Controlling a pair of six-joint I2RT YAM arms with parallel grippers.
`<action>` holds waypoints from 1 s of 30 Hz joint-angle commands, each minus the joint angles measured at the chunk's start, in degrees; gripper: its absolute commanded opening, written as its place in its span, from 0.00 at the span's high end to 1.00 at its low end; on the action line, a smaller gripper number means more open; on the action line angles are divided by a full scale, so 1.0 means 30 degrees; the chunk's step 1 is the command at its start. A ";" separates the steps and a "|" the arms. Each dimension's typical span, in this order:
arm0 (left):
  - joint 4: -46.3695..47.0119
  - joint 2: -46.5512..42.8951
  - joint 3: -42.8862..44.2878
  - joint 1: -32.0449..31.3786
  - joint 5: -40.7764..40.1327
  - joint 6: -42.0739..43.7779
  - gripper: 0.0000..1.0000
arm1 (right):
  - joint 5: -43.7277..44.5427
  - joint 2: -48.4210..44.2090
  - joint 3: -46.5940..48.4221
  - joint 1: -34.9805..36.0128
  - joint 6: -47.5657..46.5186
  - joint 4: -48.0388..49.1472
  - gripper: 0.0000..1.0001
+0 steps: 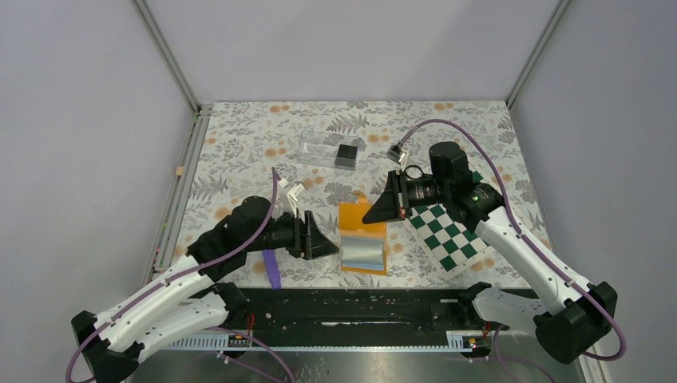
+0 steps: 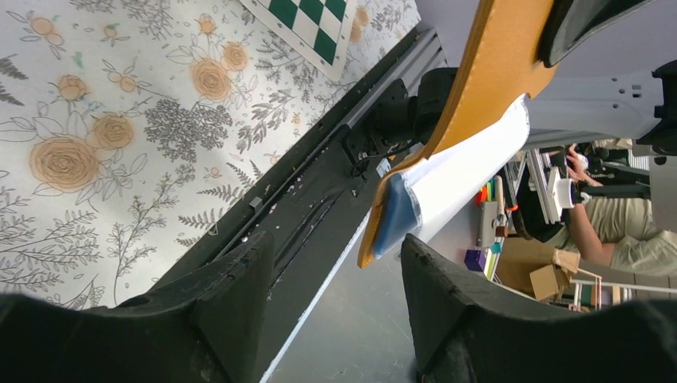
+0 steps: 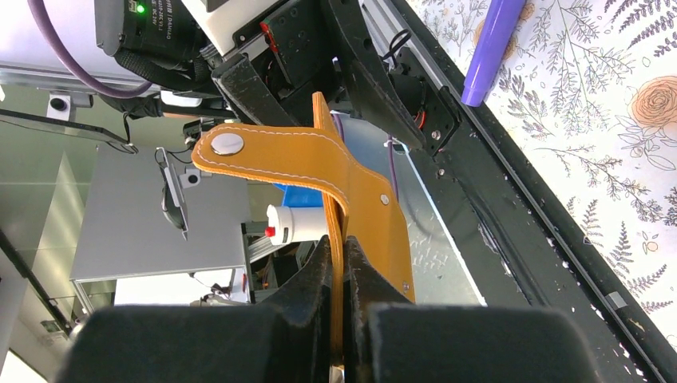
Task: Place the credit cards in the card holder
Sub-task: Place the card holder at the center of the board.
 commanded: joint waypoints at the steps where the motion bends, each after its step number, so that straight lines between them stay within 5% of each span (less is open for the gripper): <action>1: 0.1800 0.0549 0.0916 -0.0347 0.0856 0.0205 0.41 | -0.0055 -0.0272 0.0054 -0.0059 -0.0015 0.0480 1.00; 9: 0.3058 0.0554 0.0868 -0.0661 0.1055 0.0160 0.41 | -0.0229 -0.0222 0.0131 -0.0059 -0.0009 0.0478 1.00; 18: 0.7804 -0.0657 -0.1026 -0.0639 0.1136 -0.1764 0.38 | -0.1264 -0.0376 -0.0098 -0.0061 0.0083 0.0846 1.00; 30: 1.1425 0.1489 -0.1538 -0.0654 0.1501 -0.2034 0.36 | -0.2961 -0.0597 -0.1191 -0.0052 0.3335 0.4796 1.00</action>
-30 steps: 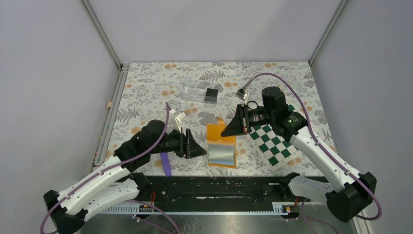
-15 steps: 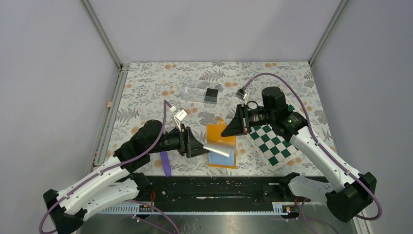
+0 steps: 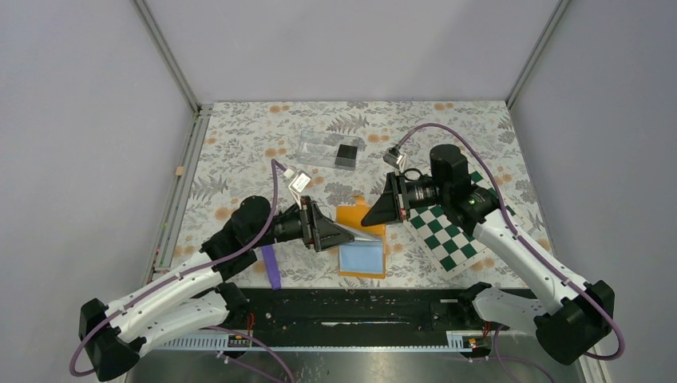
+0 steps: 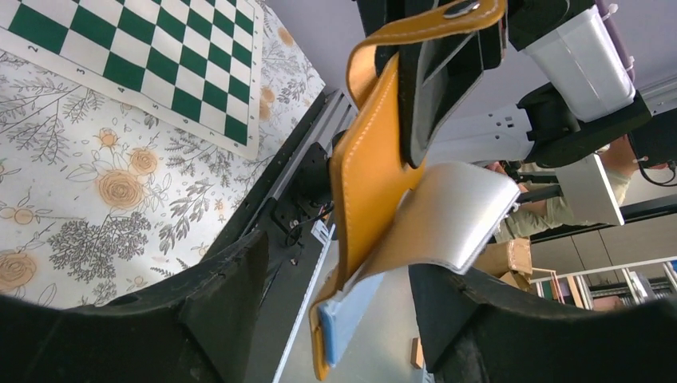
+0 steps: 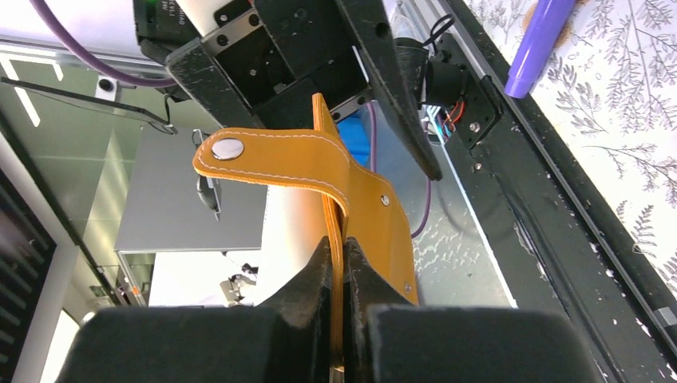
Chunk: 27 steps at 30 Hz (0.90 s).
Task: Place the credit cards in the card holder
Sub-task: Place the card holder at the center of the board.
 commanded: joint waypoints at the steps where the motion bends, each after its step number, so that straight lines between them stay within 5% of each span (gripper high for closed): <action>1: 0.3038 0.0393 -0.0218 -0.0081 0.0447 -0.0307 0.37 | -0.1324 -0.0453 0.0004 -0.0058 0.1343 0.2112 1.00; 5: 0.4140 0.0772 -0.0411 -0.0066 0.0473 -0.0870 0.53 | -0.1485 -0.0311 -0.0148 -0.0055 0.1360 0.2060 1.00; 8: 0.5197 0.0852 -0.0728 -0.0068 0.0507 -0.1477 0.82 | -0.1341 -0.0222 -0.0280 -0.0033 0.1348 0.1988 0.98; 10: 0.5321 0.0810 -0.0883 -0.0075 0.0477 -0.1702 1.00 | -0.1034 -0.0160 -0.0225 -0.0052 0.1249 0.1833 0.87; 19: -0.1019 -0.0647 -0.0177 -0.0040 -0.2375 -0.0679 1.00 | 0.3346 -0.0279 0.2567 -0.0059 -0.4554 -0.5288 0.08; 27: -0.6356 0.0128 0.1729 -0.0049 -0.0331 0.1125 1.00 | 0.5614 -0.0183 0.3985 0.0863 -0.9395 -0.9723 0.00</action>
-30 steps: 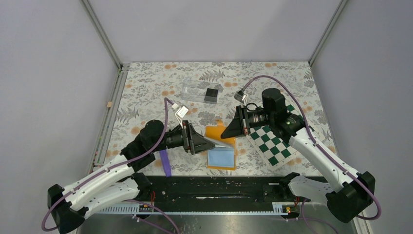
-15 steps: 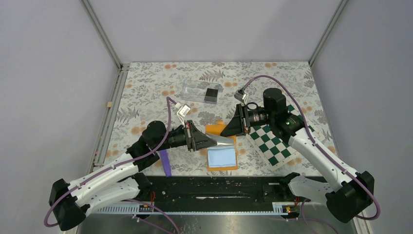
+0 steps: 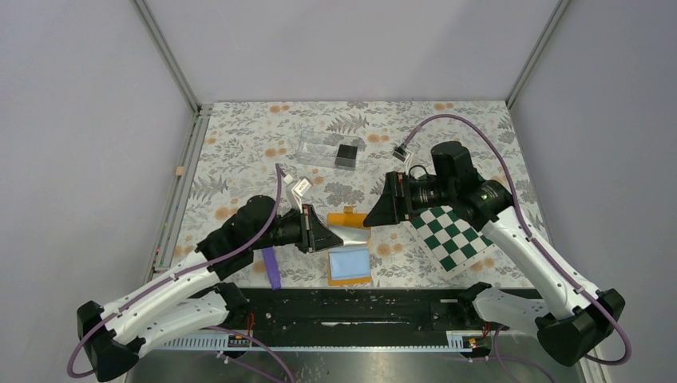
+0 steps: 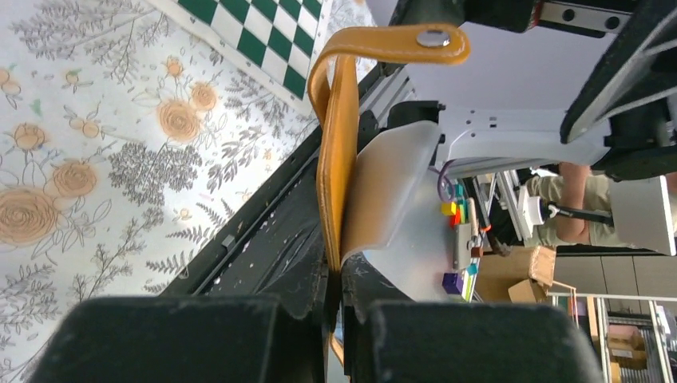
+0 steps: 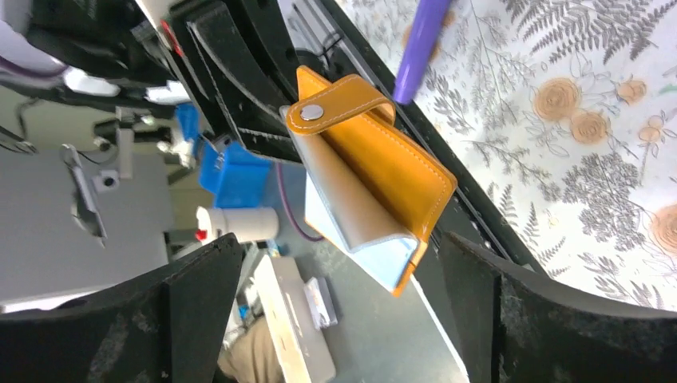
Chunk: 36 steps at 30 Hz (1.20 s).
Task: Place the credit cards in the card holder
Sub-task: Place the card holder at the center of the board.
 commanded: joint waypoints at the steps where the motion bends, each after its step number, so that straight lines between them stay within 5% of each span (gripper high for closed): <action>1: -0.2099 0.0424 0.1202 0.0020 0.1597 0.0868 1.00 | 0.2411 0.0314 0.1684 0.1543 -0.4298 -0.4382 0.01; 6: -0.1946 0.0664 0.1474 0.0020 0.3130 0.1126 1.00 | 0.5368 0.1840 0.2590 0.4439 -0.5779 -0.6155 0.00; 11: -0.1048 0.0911 0.1645 0.0030 0.5262 0.1339 1.00 | 0.7201 0.2508 0.2796 0.4939 -0.6186 -0.6350 0.01; 21: 0.1058 0.1024 0.1899 0.0039 0.7517 0.0975 1.00 | 0.4247 0.3361 0.2761 0.5382 -0.5959 -0.5113 0.04; 25: 0.0932 0.0827 0.1802 0.0028 0.7057 0.1088 1.00 | 0.1363 0.3362 0.2123 0.5382 -0.4803 -0.3782 0.32; 31: 0.0839 0.0243 0.1136 0.0024 0.5437 0.1255 1.00 | 0.0380 0.2342 0.1307 0.5383 -0.3836 -0.2843 0.97; 33: 0.0053 -0.0007 0.1182 0.0040 0.4423 0.1560 0.87 | 0.0576 0.2108 0.1084 0.5382 -0.3693 -0.2868 1.00; 36: -0.2425 -0.0588 0.1946 0.0038 0.1555 0.2477 0.46 | 0.1498 0.1799 0.0665 0.5360 -0.3048 -0.2468 1.00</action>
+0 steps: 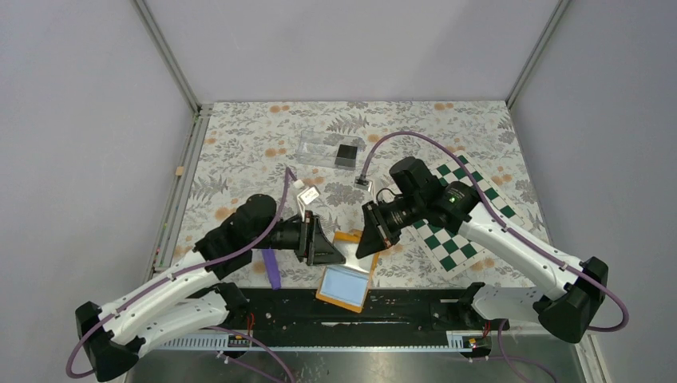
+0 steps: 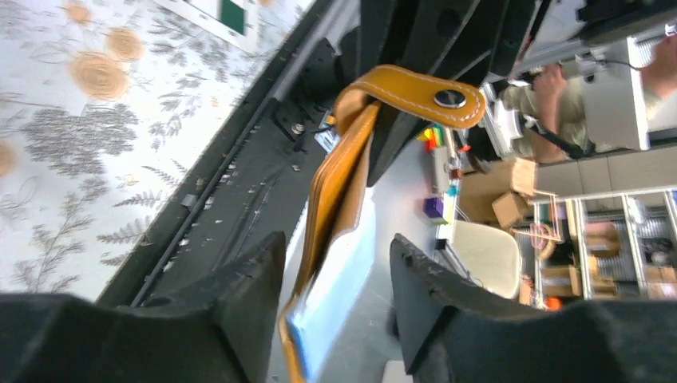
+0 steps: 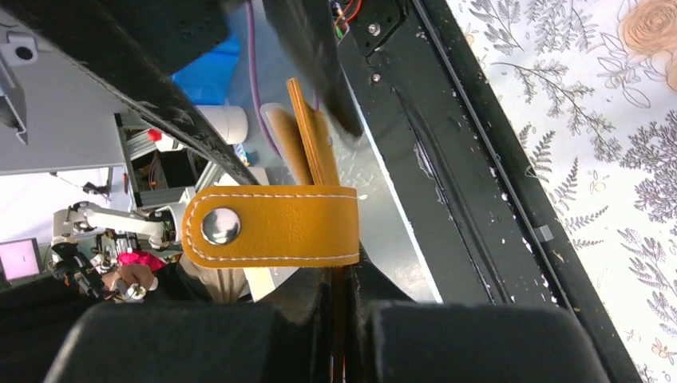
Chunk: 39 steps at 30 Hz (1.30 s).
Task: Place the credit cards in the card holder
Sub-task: Place the card holder at the center of the board.
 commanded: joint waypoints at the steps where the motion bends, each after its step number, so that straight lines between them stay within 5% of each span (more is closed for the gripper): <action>1: -0.2101 -0.1226 0.1460 0.0037 -0.4902 0.1209 0.39 | 0.1079 -0.0773 -0.0623 0.0130 0.1306 0.1106 1.00; 6: -0.5237 -0.3038 0.2273 0.0039 -1.1049 0.1670 0.25 | 0.2691 -0.0564 -0.1611 -0.0662 0.4155 0.3438 1.00; 8: -0.5471 -0.3634 0.2295 0.0037 -1.2123 0.1643 0.12 | 0.3073 -0.0235 -0.2444 -0.1233 0.5836 0.5126 1.00; 21: -0.4739 -0.2224 0.2191 0.0050 -1.0770 0.2046 0.05 | 1.1763 0.2058 -0.7032 -0.3087 1.3728 1.4708 1.00; 34: -0.4130 -0.2428 0.1710 0.0041 -1.0607 0.2405 0.04 | 1.6161 0.2014 -1.0053 -0.1756 1.6539 1.3279 1.00; 39: -0.4065 -0.2566 0.1765 0.0035 -1.0728 0.2532 0.05 | 1.6152 0.1956 -1.0512 -0.1021 1.7441 1.1587 0.83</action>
